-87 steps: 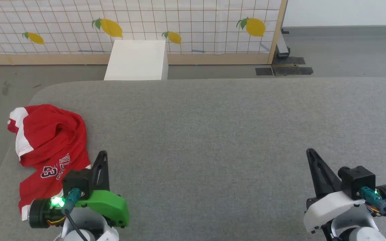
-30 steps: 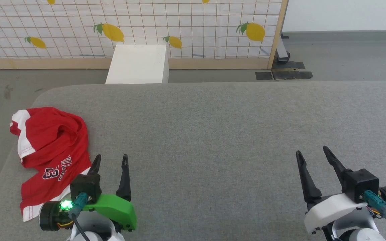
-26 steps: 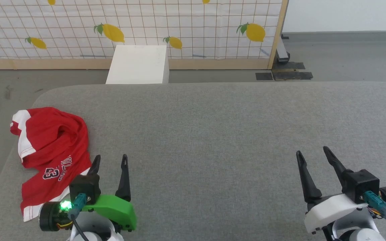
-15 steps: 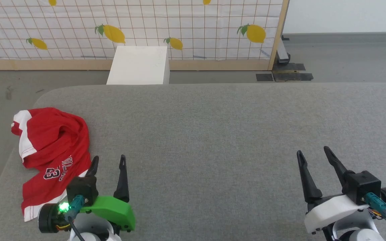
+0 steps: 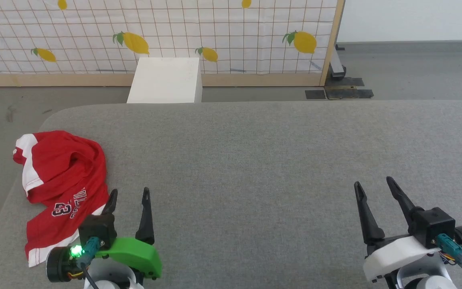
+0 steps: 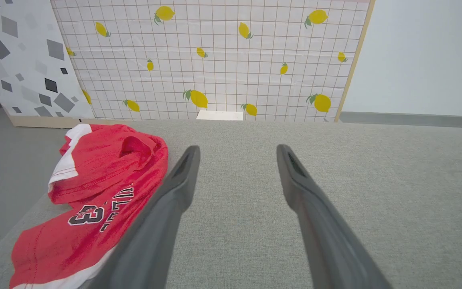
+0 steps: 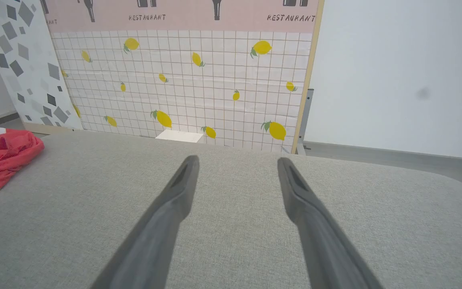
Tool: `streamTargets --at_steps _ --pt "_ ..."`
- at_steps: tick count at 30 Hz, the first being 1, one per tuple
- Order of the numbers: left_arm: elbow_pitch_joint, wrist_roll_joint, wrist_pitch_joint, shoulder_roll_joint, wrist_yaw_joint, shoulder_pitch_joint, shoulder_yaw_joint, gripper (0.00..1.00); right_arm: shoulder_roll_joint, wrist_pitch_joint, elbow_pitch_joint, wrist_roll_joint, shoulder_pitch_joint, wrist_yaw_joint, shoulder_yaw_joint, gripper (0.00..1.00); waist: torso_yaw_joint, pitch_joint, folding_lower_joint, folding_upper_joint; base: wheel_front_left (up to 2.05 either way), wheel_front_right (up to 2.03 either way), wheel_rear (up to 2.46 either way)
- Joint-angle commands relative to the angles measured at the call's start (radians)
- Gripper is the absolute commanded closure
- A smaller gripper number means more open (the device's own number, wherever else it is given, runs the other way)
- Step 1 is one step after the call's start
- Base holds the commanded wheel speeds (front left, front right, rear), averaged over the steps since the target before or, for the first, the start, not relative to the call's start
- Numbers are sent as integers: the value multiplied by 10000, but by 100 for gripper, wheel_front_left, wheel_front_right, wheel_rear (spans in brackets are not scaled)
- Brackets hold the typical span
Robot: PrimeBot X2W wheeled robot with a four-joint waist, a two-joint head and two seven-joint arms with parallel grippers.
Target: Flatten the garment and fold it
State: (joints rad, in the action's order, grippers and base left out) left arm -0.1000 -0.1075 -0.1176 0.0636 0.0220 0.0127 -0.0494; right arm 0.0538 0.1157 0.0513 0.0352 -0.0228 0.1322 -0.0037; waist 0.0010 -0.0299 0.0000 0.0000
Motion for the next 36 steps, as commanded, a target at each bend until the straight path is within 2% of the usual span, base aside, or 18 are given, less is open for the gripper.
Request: streamTargets --at_steps 1,36 --pt "-74 -112 -120 65 66 -18 -38 0 -18 132 44 40 -116 -7 16 0 1 -2 0 0 0 0 0" --pt "-605 -559 -835 4 69 -37 -55 0 -27 833 453 239 -133 -12 -21 0 18 -130 0 0 0 0 0"
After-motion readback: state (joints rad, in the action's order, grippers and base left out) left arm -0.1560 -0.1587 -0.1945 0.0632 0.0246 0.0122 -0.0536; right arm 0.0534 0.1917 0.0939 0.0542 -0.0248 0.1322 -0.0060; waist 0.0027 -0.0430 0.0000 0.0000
